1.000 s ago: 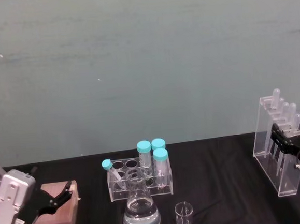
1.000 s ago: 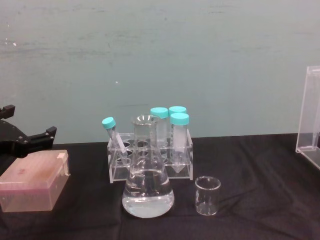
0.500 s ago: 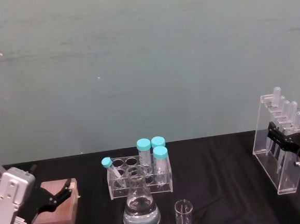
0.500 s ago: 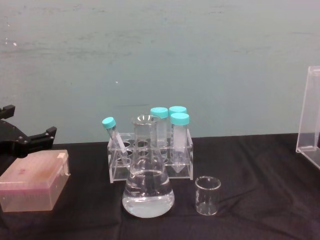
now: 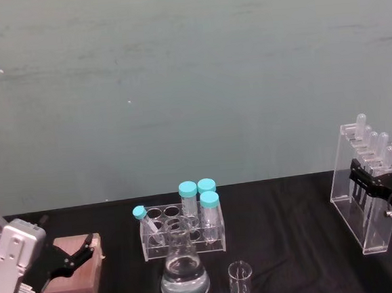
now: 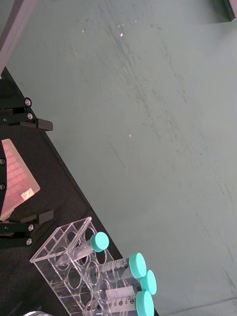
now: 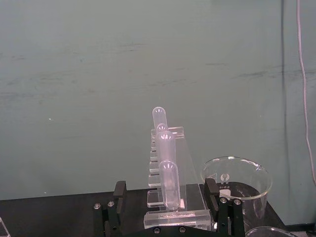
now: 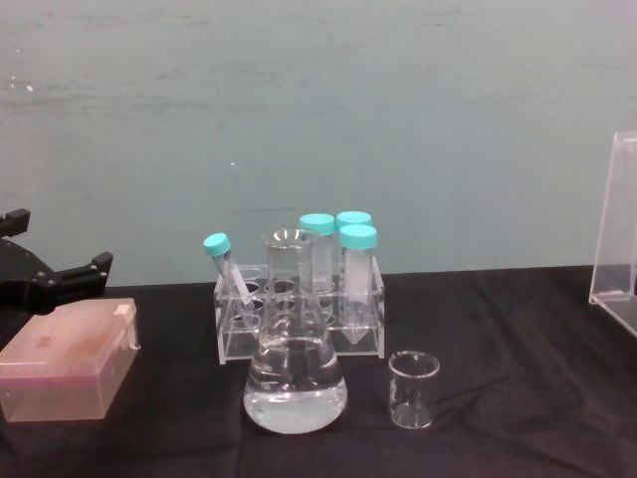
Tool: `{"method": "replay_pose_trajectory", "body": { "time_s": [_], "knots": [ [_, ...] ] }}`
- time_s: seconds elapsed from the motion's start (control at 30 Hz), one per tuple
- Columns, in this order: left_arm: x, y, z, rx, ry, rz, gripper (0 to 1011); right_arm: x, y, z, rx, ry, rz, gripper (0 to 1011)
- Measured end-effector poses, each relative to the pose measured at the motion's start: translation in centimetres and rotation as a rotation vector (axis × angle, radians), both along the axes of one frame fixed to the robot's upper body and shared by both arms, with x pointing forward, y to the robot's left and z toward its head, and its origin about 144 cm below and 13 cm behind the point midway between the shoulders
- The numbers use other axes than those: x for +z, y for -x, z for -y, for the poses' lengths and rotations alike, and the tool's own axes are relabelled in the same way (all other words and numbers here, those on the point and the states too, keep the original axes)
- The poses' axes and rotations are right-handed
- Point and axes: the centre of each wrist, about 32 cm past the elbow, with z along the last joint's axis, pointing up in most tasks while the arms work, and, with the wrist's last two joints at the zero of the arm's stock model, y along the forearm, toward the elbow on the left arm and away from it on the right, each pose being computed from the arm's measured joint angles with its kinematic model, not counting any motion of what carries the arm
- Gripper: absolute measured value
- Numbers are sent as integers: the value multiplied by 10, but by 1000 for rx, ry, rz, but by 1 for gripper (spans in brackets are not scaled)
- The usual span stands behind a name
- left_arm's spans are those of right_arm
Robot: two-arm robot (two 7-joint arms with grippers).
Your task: Place the experimental apparatus aside using one hand.
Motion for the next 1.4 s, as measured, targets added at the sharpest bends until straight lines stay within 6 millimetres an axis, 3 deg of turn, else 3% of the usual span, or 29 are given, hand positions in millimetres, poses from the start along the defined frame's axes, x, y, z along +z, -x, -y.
{"method": "replay_pose_trajectory", "body": {
  "time_s": [1.4],
  "knots": [
    [0,0,0,0,0,0,1000,7,9,-2,1,23,-6,1002]
  ]
}}
